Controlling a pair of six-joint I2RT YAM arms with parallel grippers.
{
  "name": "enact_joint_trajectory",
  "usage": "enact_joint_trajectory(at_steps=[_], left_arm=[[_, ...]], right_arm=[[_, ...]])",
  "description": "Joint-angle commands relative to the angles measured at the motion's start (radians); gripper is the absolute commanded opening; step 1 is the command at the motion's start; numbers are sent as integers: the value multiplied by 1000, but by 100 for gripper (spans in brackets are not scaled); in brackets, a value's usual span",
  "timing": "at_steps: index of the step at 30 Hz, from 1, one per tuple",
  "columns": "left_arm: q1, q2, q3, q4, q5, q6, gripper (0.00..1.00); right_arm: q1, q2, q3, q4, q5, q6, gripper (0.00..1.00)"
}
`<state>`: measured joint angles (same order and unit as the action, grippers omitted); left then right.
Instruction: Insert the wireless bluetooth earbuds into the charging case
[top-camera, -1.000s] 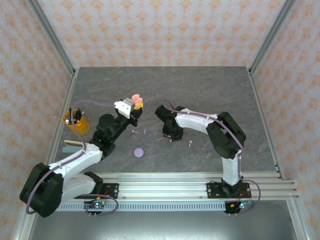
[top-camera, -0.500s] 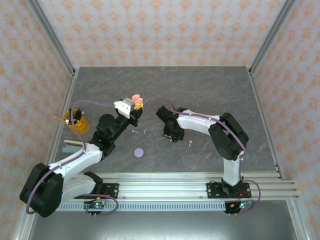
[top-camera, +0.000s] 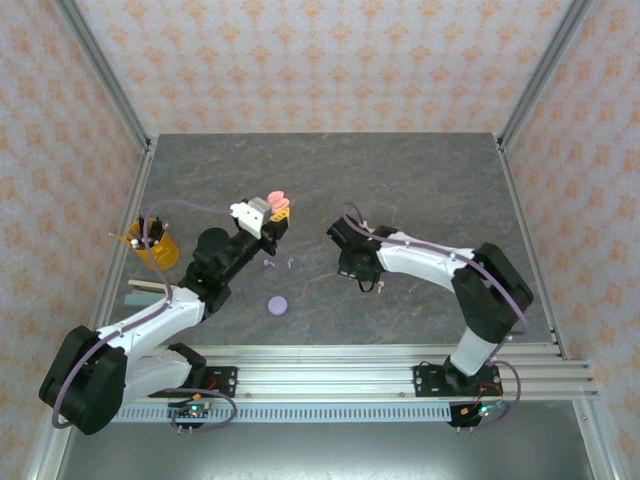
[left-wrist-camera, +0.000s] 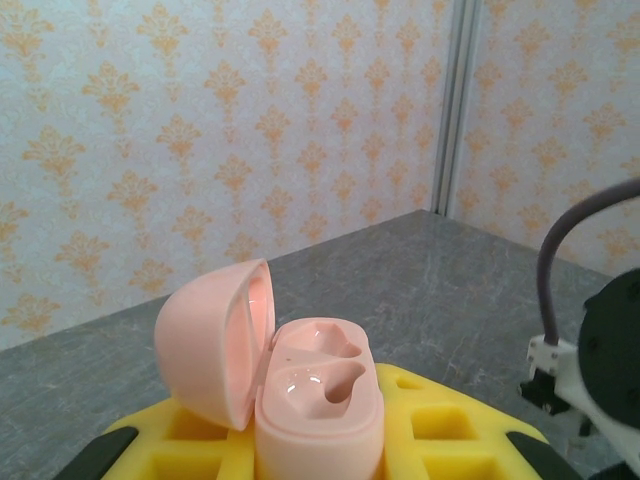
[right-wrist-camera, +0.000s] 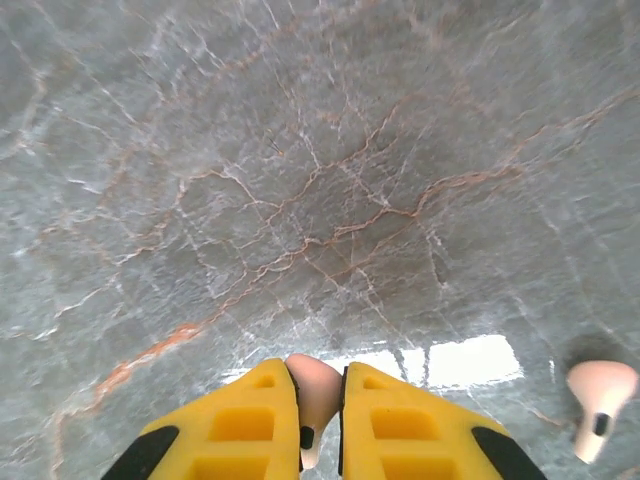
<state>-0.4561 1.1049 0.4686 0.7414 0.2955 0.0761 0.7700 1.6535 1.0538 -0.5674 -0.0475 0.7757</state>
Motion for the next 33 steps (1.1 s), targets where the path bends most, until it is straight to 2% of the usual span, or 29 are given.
enact_joint_trajectory(at_steps=[1,10,16,22,33], left_arm=[[7,9,31,-25,43,-10,0],[5,44,28,-30,106,-30,0],[-3,95,47,-21,197,-33,0],[-38,165,97,-14,265,-15,0],[-118,278,231,-29,338,28,0]], right_arm=[[7,-86,-37,45,81,-46,13],[6,-264,-89,103,116,-107,13],[6,-394,-86,115,132,-169,13],[4,-505,-46,122,133,-249,13],[-2,-584,104,134,78,-409,13]])
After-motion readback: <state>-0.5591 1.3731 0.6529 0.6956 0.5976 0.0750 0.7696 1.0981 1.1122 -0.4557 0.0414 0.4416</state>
